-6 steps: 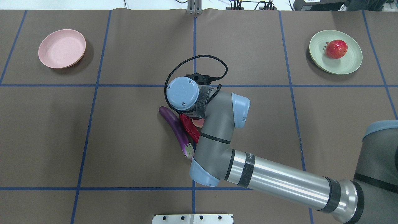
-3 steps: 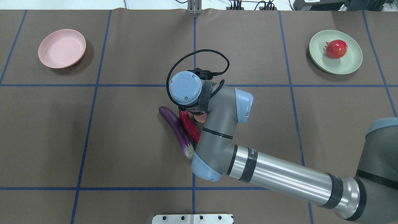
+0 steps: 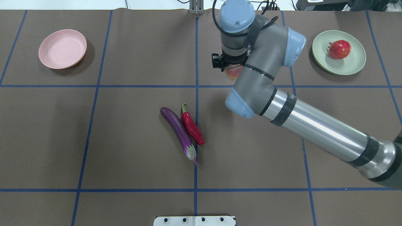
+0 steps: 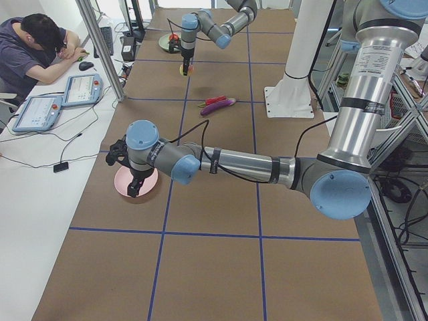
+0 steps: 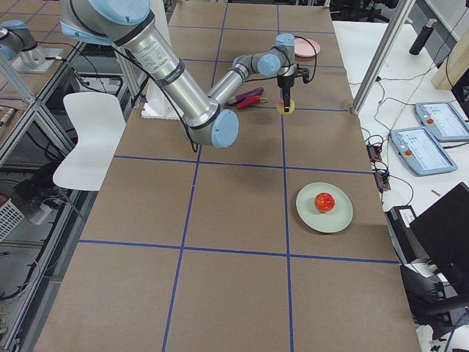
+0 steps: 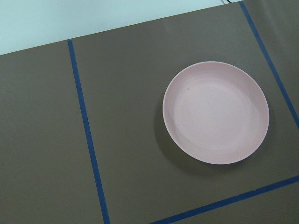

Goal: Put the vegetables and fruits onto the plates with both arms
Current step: 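Carry the peach to the green plate while the left arm moves out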

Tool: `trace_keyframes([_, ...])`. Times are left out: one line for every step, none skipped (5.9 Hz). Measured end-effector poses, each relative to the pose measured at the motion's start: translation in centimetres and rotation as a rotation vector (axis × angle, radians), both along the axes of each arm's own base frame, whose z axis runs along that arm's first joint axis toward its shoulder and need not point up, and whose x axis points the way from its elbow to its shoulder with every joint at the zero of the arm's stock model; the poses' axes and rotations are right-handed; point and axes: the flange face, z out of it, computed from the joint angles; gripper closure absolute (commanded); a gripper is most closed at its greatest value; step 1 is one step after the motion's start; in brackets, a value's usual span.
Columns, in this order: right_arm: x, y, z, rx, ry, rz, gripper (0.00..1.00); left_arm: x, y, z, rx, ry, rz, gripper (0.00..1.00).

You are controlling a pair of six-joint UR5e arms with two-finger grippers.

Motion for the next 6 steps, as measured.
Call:
trace_keyframes([6.4, -3.9, 5.8, 0.038, -0.019, -0.064, 1.00, 1.1, -0.3, -0.6, -0.017, 0.010, -0.004, 0.00])
trace_keyframes([11.4, -6.9, 12.1, 0.072, -0.027, -0.125, 1.00, 2.9, -0.4, -1.4, -0.046, 0.026, -0.011, 0.00])
trace_keyframes([14.6, -9.2, 17.8, 0.097, -0.023, -0.172, 1.00, 4.4, -0.4, -2.5, -0.061, 0.039, -0.011, 0.00])
trace_keyframes([17.4, -10.7, 23.2, 0.120, -0.034, -0.190, 1.00, 5.4, -0.4, -3.1, -0.069, 0.048, -0.010, 0.00])
trace_keyframes([20.0, -11.5, 28.0, 0.132, -0.042, -0.202, 1.00, 6.0, -0.5, -3.5, -0.072, 0.053, -0.008, 0.00])
trace_keyframes([22.1, -12.0, 31.1, 0.135, -0.036, -0.213, 0.78, 6.3, -0.5, -3.8, -0.071, 0.054, -0.006, 0.00])
